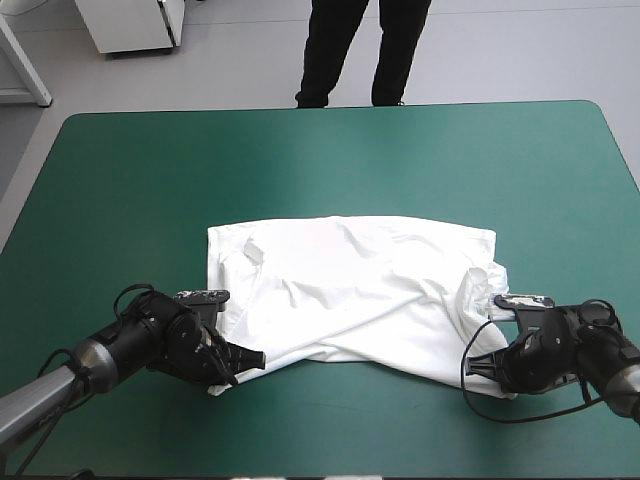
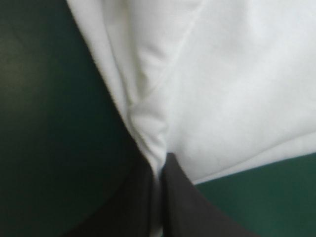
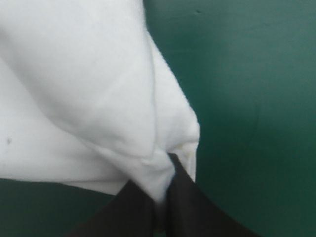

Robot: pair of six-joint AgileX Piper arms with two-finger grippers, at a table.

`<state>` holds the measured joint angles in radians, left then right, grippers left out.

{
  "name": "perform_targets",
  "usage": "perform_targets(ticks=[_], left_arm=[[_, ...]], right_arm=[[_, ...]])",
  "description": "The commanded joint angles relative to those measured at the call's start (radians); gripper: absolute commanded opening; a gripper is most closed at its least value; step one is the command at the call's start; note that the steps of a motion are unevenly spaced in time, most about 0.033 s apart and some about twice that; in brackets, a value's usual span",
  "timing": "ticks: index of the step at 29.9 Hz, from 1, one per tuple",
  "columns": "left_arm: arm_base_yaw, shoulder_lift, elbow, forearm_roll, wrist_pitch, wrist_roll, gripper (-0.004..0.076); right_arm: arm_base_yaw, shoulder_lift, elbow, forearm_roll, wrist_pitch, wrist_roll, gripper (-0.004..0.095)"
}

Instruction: Fold the cloth

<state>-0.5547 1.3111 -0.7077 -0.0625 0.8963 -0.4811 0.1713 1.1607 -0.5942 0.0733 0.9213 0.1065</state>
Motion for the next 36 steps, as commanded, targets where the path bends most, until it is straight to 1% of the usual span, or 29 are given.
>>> perform_targets(ticks=[1, 5, 10, 13, 18, 22, 25, 29, 31, 36], left_arm=[[-0.001, -0.029, -0.060, 0.046, 0.048, 0.024, -0.0022], [-0.001, -0.048, -0.151, 0.063, 0.071, 0.031, -0.0022], [-0.001, -0.050, -0.254, 0.063, 0.099, 0.074, -0.0022], [-0.001, -0.050, -0.303, 0.085, 0.103, 0.076, -0.0022], [-0.001, -0.048, -0.376, 0.176, 0.096, 0.068, -0.0022], [-0.001, -0.039, -0.408, 0.263, 0.060, 0.042, -0.0022], [-0.001, -0.009, -0.436, 0.317, 0.059, 0.036, -0.0022], [0.001, 0.073, -0.490, 0.386, 0.050, 0.036, -0.0022], [0.011, 0.116, -0.524, 0.409, 0.032, 0.036, -0.0022], [0.095, 0.232, -0.629, 0.400, 0.023, 0.039, -0.0022]], right_arm=[[0.001, -0.069, -0.060, -0.019, 0.059, -0.003, -0.0015], [0.001, -0.123, -0.160, -0.018, 0.100, -0.016, -0.0017], [0.001, -0.133, -0.280, -0.018, 0.126, -0.044, -0.0017], [0.001, -0.133, -0.333, -0.021, 0.106, -0.044, -0.0017], [0.001, -0.126, -0.387, -0.031, 0.029, -0.044, -0.0017], [0.001, -0.065, -0.422, -0.086, -0.004, -0.044, -0.0017], [0.001, 0.005, -0.452, -0.119, -0.030, -0.044, -0.0017], [0.001, 0.097, -0.514, -0.156, -0.096, -0.018, -0.0017], [0.001, 0.142, -0.549, -0.156, -0.106, -0.018, -0.0017], [0.001, 0.256, -0.642, -0.174, -0.116, -0.007, -0.0017]])
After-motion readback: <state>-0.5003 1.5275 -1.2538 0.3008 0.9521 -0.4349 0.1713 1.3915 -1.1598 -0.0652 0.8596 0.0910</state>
